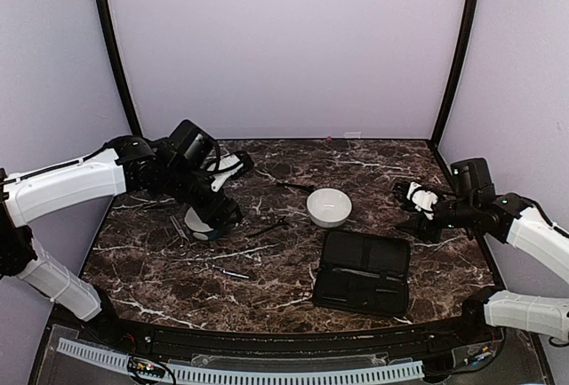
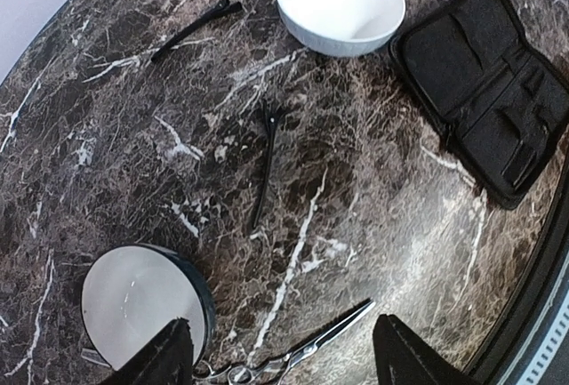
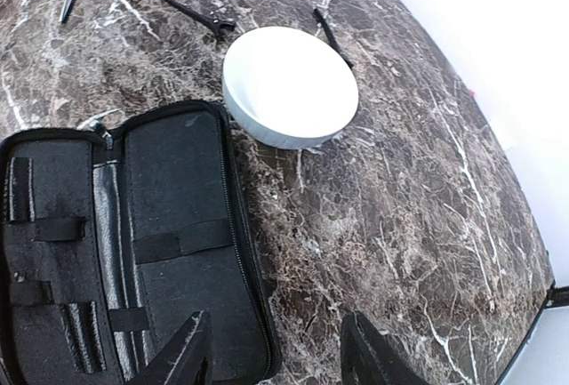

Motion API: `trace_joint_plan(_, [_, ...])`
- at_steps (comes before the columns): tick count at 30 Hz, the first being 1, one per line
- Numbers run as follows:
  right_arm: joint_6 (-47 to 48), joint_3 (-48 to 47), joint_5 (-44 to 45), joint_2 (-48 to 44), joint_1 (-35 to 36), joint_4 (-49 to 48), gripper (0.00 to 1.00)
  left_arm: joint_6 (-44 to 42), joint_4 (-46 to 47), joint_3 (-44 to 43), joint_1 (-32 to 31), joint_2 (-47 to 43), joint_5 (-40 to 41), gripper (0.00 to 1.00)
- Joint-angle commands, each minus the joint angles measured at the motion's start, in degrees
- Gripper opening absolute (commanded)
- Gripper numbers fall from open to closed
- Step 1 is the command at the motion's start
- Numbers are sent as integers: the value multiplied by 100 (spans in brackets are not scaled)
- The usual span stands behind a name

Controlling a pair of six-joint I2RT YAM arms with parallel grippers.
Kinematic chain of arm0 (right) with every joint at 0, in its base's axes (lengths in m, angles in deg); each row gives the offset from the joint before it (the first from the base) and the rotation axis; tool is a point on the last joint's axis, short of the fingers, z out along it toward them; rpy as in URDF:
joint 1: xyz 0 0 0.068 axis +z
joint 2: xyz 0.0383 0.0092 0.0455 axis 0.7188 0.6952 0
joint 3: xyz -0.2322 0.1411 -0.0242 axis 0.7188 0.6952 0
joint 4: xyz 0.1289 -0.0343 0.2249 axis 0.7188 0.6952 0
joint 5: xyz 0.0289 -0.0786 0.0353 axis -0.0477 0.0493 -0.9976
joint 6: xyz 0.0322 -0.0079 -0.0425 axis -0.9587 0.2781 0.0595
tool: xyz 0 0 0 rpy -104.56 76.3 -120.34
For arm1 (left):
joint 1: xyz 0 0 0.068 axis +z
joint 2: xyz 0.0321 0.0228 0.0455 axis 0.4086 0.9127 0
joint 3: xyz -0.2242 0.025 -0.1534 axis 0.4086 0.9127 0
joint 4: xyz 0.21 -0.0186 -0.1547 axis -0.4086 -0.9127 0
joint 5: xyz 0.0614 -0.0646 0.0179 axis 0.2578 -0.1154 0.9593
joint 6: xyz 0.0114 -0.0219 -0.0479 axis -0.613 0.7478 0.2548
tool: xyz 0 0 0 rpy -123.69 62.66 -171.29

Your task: Sort the hair-cutting tools

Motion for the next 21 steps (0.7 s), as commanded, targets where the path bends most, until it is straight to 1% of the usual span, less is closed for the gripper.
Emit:
trace_joint_plan(1, [-216, 287, 137, -198, -73, -693, 48, -916, -931, 15, -48, 255, 85, 71])
trace_joint_plan(2, [-203, 278, 143, -196, -80, -674, 48, -1080, -1120, 23, -80, 414, 237, 70])
trace_joint_plan(3, [-202, 265, 160, -203, -77, -661, 48, -1317, -1330, 30, -115, 612, 289, 64])
trace_joint_plan(4, [-195, 265, 162, -207, -77, -665, 48, -1512, -1543, 20, -161, 820, 326, 60])
trace_joint_plan(6, [-167, 289, 142, -200, -78, -678, 48, -1672, -1690, 102, -267, 1163, 557, 58])
trace_joint_plan(9, [-124, 313, 123, -210, -82, -677, 48, -1829, -1579, 203, -394, 1378, 531, 56])
trace_joint_plan(11, [-108, 323, 100, -231, -82, -663, 48, -1854, -1506, 196, -462, 1451, 400, 56])
trace_joint_plan(15, [-57, 347, 42, -220, -81, -651, 48, -1984, -1348, 326, -524, 1548, 459, 56])
trace_joint_plan(19, [-28, 362, 24, -214, -82, -651, 49, -2072, -1207, 399, -533, 1756, 732, 54])
trace_joint_plan(21, [5, 391, 26, -214, -78, -658, 48, -2150, -1042, 419, -540, 1819, 837, 51])
